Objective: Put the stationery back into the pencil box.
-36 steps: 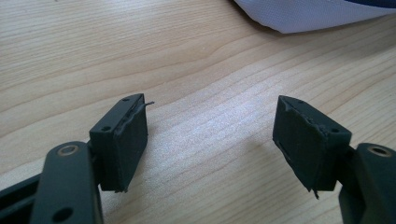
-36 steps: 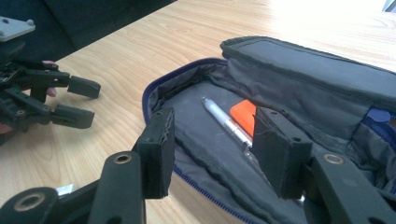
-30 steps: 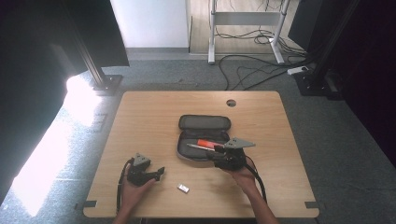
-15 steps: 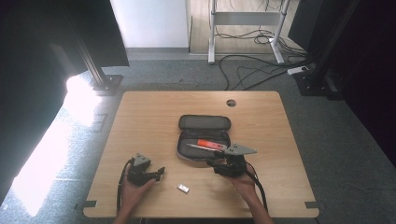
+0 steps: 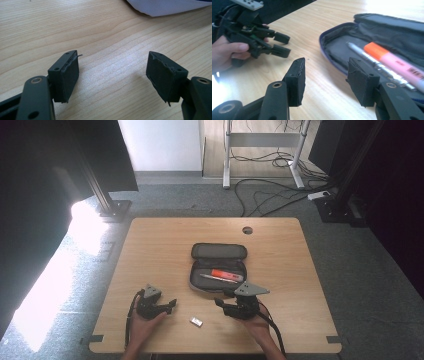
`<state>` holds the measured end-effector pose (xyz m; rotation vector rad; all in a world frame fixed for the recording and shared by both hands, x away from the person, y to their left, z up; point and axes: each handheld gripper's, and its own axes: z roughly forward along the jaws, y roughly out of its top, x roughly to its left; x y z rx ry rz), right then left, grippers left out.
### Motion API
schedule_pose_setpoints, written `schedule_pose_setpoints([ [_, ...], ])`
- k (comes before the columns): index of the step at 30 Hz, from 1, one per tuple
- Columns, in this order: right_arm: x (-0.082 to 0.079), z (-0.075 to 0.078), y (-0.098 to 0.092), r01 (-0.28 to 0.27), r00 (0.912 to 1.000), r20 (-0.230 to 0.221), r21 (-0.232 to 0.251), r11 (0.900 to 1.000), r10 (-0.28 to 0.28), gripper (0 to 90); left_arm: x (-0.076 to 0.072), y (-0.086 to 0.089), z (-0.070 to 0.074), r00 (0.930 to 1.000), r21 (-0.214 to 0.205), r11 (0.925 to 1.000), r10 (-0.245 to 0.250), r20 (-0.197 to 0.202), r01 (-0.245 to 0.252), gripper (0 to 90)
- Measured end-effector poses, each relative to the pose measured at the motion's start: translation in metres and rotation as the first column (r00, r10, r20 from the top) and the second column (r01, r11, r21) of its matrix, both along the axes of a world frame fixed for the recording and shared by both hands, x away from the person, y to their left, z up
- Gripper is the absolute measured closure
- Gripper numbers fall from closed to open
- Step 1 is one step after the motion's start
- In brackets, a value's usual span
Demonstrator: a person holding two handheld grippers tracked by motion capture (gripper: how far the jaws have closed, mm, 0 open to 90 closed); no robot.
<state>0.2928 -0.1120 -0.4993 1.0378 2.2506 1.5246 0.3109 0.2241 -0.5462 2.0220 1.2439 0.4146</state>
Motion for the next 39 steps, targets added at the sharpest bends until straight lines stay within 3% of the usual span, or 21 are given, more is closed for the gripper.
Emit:
schedule_pose_setpoints([
  [10,-0.014,-0.005,0.011,-0.029,0.9994,-0.019,0.008,0.9996,0.029,48.4,0.000,0.000,0.000,1.0000,0.005,1.0000,0.000,0.001,0.000,26.9],
  [39,-0.027,-0.028,0.053,-0.148,0.9878,-0.058,-0.067,0.9866,0.145,50.7,0.000,-0.001,0.000,1.0000,0.007,1.0000,0.000,0.002,0.000,26.9],
])
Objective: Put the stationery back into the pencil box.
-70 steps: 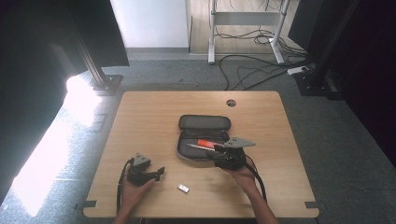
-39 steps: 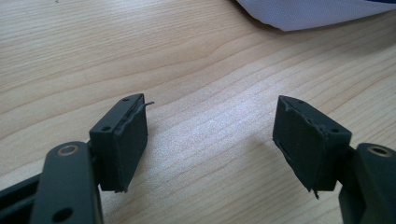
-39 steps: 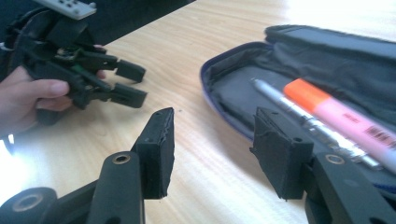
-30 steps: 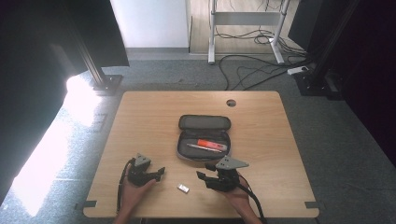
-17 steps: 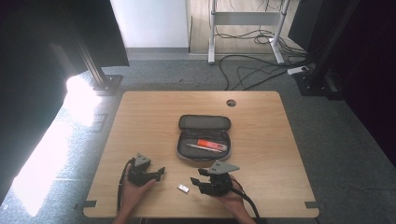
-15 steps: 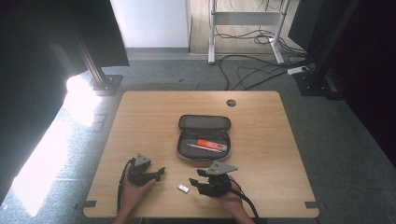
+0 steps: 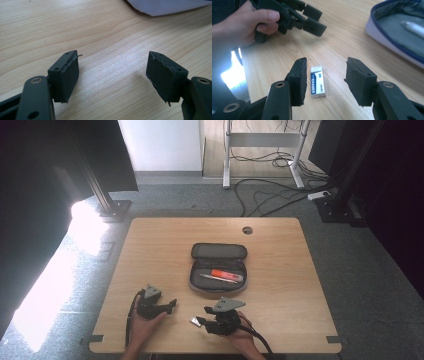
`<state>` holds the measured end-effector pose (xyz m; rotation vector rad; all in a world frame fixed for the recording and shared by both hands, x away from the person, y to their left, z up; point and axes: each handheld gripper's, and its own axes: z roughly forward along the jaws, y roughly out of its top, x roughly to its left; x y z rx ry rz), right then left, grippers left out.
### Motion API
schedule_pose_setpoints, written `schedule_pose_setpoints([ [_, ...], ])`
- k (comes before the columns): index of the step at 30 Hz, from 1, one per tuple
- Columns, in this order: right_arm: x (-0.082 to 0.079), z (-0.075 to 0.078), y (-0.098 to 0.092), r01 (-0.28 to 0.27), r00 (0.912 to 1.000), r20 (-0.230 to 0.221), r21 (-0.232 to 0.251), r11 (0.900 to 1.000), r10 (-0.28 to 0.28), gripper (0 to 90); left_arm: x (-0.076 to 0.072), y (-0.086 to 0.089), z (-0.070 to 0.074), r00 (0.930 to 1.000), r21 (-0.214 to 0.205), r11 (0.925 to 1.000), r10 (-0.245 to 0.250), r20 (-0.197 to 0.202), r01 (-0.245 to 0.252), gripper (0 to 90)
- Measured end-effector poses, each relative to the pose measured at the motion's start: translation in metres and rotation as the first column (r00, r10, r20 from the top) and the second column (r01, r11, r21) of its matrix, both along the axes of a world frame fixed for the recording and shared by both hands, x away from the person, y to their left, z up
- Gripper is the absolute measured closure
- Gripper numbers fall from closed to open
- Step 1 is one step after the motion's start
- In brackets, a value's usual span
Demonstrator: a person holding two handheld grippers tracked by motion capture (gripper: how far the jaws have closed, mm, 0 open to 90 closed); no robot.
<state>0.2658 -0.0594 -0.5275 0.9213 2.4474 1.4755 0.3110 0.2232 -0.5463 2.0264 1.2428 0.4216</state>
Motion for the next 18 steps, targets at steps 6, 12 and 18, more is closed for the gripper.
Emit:
schedule_pose_setpoints([
  [6,0.000,-0.008,0.006,-0.008,0.9999,-0.013,-0.025,0.9997,0.008,51.6,0.000,0.001,0.000,1.0000,0.000,1.0000,-0.003,-0.002,0.003,26.9],
  [12,0.000,-0.015,0.012,-0.017,0.9996,-0.024,-0.055,0.9983,0.016,52.1,0.000,0.001,0.000,1.0000,-0.002,1.0000,-0.002,-0.002,0.002,26.8],
  [18,-0.001,-0.018,0.016,-0.029,0.9991,-0.032,-0.066,0.9974,0.027,53.3,0.000,0.001,0.000,1.0000,-0.004,1.0000,-0.003,-0.002,0.003,26.9],
])
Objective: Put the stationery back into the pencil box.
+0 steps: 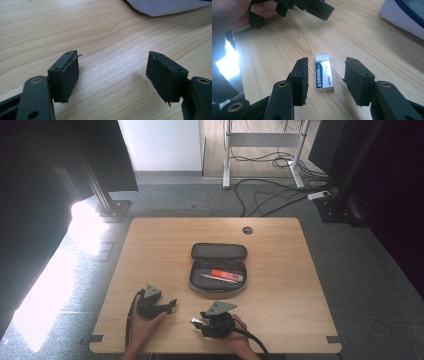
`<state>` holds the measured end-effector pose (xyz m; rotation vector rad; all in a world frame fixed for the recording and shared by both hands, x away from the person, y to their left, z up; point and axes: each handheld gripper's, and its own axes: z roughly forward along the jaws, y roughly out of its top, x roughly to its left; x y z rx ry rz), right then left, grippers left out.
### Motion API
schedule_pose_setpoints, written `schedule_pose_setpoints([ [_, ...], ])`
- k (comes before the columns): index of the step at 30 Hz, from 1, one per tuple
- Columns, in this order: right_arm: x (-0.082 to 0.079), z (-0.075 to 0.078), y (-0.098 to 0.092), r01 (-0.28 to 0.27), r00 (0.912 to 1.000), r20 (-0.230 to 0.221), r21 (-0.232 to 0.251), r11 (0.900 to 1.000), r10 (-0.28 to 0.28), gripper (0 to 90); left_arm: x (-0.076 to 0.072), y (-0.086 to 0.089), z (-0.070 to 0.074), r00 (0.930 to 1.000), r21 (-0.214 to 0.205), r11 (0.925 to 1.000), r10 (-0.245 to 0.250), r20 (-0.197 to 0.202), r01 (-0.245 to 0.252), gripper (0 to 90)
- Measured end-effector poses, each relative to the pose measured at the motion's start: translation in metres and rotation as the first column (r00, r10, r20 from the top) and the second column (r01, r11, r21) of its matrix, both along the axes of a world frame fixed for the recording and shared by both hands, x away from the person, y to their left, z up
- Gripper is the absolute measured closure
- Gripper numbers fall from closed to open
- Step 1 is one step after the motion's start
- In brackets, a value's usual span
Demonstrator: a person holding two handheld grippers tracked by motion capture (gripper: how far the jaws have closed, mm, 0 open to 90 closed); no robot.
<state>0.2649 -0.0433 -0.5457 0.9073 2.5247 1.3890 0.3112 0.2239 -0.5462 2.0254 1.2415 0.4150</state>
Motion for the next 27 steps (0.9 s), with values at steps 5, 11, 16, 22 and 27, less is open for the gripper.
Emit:
schedule_pose_setpoints([
  [5,-0.0001,-0.0033,0.0028,-0.003,1.0000,0.000,-0.020,0.9998,0.003,54.6,0.0001,0.0002,0.0000,1.0000,-0.002,1.0000,-0.001,0.000,0.001,26.8],
  [11,0.0001,-0.0069,0.0048,-0.014,0.9999,-0.002,-0.042,0.9990,0.014,58.6,0.0005,0.0008,0.0000,1.0000,-0.007,1.0000,-0.002,-0.001,0.002,26.9],
  [16,-0.0009,-0.0072,0.0060,-0.020,0.9998,0.003,-0.059,0.9981,0.020,63.0,0.0004,0.0006,0.0000,1.0000,-0.005,1.0000,-0.003,-0.001,0.003,26.9],
  [22,-0.0019,-0.0072,0.0066,-0.022,0.9996,0.016,-0.071,0.9972,0.023,71.0,0.0004,0.0005,0.0000,1.0000,-0.004,1.0000,-0.003,-0.001,0.003,26.9],
  [27,-0.0010,-0.0071,0.0050,-0.019,0.9997,0.012,-0.065,0.9977,0.020,71.7,0.0004,0.0006,0.0000,1.0000,-0.005,1.0000,-0.002,-0.001,0.002,26.9],
])
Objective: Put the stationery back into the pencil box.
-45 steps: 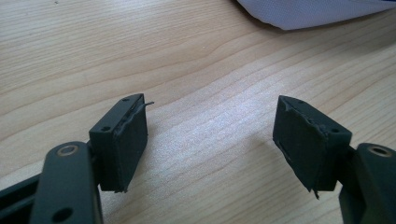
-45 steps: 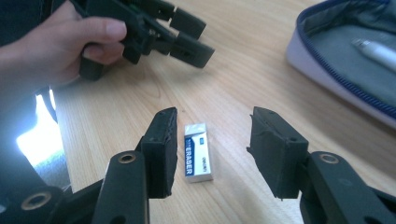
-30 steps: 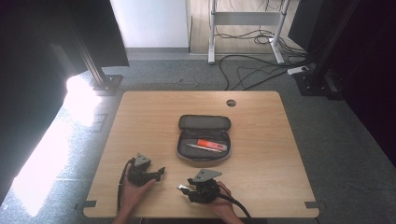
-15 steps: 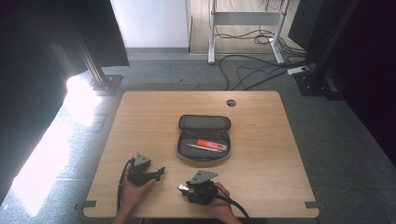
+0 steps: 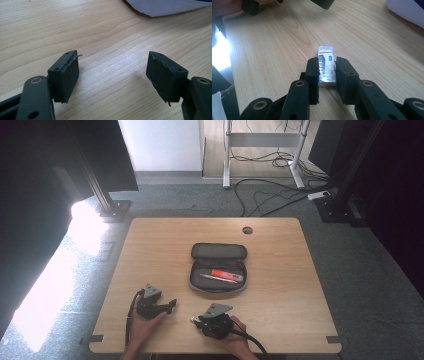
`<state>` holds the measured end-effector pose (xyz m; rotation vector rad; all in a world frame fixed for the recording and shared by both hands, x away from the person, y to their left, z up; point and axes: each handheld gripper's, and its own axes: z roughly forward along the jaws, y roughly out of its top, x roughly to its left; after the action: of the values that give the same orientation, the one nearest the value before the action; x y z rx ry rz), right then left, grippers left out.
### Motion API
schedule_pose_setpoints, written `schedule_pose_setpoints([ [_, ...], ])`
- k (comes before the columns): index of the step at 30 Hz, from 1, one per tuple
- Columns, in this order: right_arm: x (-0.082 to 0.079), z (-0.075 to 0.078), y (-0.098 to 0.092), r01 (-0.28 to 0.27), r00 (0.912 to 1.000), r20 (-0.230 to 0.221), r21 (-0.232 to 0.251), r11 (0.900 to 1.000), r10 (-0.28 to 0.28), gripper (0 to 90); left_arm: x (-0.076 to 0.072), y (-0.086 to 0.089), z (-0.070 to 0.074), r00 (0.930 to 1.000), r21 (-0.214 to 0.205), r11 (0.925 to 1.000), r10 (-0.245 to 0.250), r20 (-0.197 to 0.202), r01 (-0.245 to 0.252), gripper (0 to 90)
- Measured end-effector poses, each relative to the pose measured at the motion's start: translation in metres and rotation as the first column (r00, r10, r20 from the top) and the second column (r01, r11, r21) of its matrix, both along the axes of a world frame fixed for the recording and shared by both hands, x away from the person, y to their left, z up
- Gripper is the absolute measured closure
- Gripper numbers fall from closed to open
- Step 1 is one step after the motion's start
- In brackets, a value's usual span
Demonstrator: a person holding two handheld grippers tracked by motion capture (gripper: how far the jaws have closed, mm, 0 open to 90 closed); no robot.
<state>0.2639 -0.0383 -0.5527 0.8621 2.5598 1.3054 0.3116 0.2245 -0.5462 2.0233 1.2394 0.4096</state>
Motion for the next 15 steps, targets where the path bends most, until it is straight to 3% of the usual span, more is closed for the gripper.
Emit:
schedule_pose_setpoints([
  [15,0.0020,0.0054,-0.0082,0.015,0.9999,0.006,0.043,0.9990,-0.015,72.3,0.0003,0.0002,0.0000,1.0000,-0.001,1.0000,-0.002,0.000,0.002,26.9],
])
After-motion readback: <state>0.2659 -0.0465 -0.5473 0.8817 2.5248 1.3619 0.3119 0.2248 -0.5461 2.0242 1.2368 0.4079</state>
